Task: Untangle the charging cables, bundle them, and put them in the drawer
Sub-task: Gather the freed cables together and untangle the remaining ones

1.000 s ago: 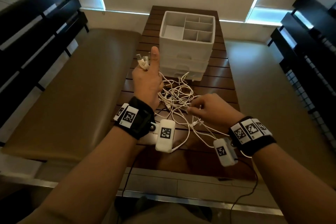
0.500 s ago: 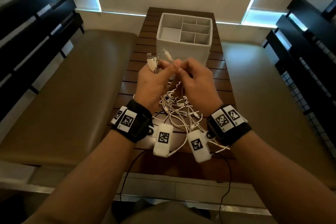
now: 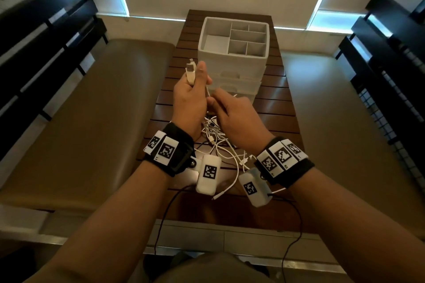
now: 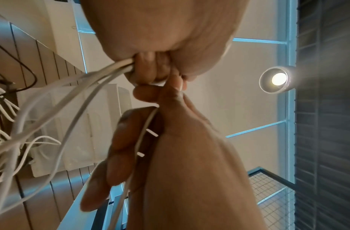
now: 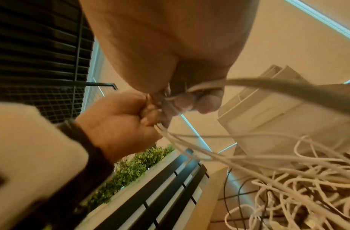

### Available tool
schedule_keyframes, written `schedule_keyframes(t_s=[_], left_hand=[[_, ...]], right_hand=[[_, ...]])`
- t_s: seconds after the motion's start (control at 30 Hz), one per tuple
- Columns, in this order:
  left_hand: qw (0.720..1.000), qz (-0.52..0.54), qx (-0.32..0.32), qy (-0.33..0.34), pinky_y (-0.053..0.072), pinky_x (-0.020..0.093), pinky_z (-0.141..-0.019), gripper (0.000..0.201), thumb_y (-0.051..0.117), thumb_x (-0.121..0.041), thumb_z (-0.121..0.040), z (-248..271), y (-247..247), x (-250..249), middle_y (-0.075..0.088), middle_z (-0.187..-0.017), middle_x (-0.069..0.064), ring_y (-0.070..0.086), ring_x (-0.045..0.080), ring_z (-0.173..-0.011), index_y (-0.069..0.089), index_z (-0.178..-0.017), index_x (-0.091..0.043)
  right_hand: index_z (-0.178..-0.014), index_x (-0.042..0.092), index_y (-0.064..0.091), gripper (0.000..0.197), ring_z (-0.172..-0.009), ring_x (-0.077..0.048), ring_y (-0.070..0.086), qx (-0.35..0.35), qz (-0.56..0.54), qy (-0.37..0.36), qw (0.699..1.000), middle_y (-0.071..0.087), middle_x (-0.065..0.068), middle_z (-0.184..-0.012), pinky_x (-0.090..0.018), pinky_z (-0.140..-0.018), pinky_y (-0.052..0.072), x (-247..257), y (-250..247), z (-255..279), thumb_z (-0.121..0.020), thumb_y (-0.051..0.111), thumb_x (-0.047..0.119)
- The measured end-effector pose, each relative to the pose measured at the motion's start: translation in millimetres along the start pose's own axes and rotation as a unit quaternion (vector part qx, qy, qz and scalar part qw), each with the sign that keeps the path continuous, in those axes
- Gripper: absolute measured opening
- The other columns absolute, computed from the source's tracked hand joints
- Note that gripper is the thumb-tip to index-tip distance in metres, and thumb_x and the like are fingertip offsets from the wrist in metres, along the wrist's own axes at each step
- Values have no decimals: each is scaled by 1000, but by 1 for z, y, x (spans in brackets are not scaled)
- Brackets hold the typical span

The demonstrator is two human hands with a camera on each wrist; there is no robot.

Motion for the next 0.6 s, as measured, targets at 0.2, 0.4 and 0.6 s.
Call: schedule_keyframes(t_s=[0.2,0.4,0.6], left_hand=[[999,24,-24,-11,45,29,-56,42,52,-53,-105,-8,-6,1,45,-64,-5,45,11,-56,54,-81,-19],[980,192,43,-37,52,35,-69,44,47,-53,-107,-11,0,-19,45,-68,-3,50,14,-64,52,-77,-20],[971,218,76,-62,19,25,-41,53,53,-44,-108,-10,-1,-30,22,-53,-9,16,10,-46,36,-61,-27]], right_hand=[[-95,14,62,28,-72,-15,62,48,13,13,999,65,2,-80,-40,-66,50,-9,2,-8,-109,50,35],[-98,11,56,23,-86,-20,48,-7,-9,31,999,47,-5,-101,-28,-72,38,-25,8,-3,-111,45,27],[-86,20,49,28,-68,-15,54,57,-62,87,993,60,0,-78,-28,-62,42,-39,21,19,-108,51,37]])
Point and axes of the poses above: each hand's wrist, its own z-axis away from the middle knuckle, its own y-axis out of the palm, x = y × z, the point moved 8 cm from there along -z, towards the middle knuckle
